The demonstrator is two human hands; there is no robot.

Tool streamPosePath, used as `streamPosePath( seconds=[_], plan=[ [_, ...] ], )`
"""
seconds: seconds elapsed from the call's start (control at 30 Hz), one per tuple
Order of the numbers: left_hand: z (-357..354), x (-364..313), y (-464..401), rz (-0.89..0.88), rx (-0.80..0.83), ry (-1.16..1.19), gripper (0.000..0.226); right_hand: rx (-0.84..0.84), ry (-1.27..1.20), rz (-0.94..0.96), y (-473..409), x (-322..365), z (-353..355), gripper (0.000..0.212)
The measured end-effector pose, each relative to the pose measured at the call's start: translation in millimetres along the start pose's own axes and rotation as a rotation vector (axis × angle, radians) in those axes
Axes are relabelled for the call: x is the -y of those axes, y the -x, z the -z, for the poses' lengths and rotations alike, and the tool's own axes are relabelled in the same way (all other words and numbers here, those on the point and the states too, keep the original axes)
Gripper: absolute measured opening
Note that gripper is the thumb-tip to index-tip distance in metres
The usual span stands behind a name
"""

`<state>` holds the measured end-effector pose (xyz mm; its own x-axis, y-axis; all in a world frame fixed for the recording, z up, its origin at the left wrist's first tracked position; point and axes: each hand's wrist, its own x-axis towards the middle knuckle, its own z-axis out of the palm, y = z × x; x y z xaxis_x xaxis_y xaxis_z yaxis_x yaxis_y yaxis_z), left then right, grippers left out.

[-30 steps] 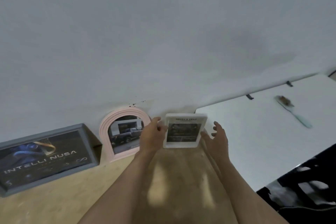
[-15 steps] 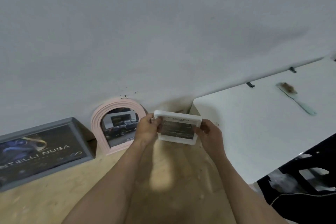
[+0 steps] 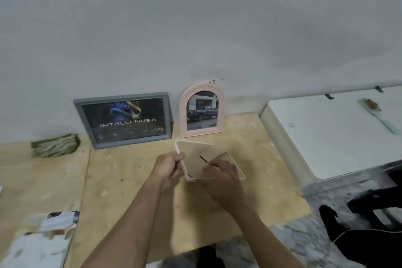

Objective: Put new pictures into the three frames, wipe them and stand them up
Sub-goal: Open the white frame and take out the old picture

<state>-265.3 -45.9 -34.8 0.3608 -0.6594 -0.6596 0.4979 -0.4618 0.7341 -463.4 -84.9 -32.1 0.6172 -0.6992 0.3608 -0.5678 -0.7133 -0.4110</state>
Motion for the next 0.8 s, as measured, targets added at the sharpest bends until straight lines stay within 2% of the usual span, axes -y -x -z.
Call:
streamPosePath(
  seconds=[0.07, 0.13, 0.17, 0.23, 0.33, 0.47, 0.7, 0.8],
  plan=[
    [47, 21, 15, -0.006, 0.015, -0.007, 0.017, 0.003, -0.106, -0.301, 14, 16, -7, 0.024],
    [86, 38, 34, -0.005, 0.014, -0.001, 0.020, 0.126, -0.111, -0.608, 28, 26, -14, 0.032],
    [105, 46, 43, 0.007, 0.012, -0.001, 0.022, 0.222, -0.143, -0.713, 35, 31, -17, 0.028],
    [134, 62, 54, 0.025, 0.006, 0.001, 0.024, 0.368, -0.322, -0.856, 45, 46, -23, 0.018],
    [164, 82, 64, 0.060, -0.033, 0.012, 0.025, 0.395, -0.467, -0.983, 57, 62, -33, 0.028],
    [184, 105, 76, 0.055, -0.153, -0.068, 0.019, 0.424, -0.445, -1.021, 73, 77, -55, 0.025],
    [197, 136, 76, 0.023, -0.336, -0.303, 0.024, 0.434, -0.300, -0.984, 100, 93, -82, 0.031],
    [193, 135, 78, 0.029, -0.415, -0.416, 0.014, 0.475, -0.298, -0.947, 106, 99, -85, 0.028]
  ],
)
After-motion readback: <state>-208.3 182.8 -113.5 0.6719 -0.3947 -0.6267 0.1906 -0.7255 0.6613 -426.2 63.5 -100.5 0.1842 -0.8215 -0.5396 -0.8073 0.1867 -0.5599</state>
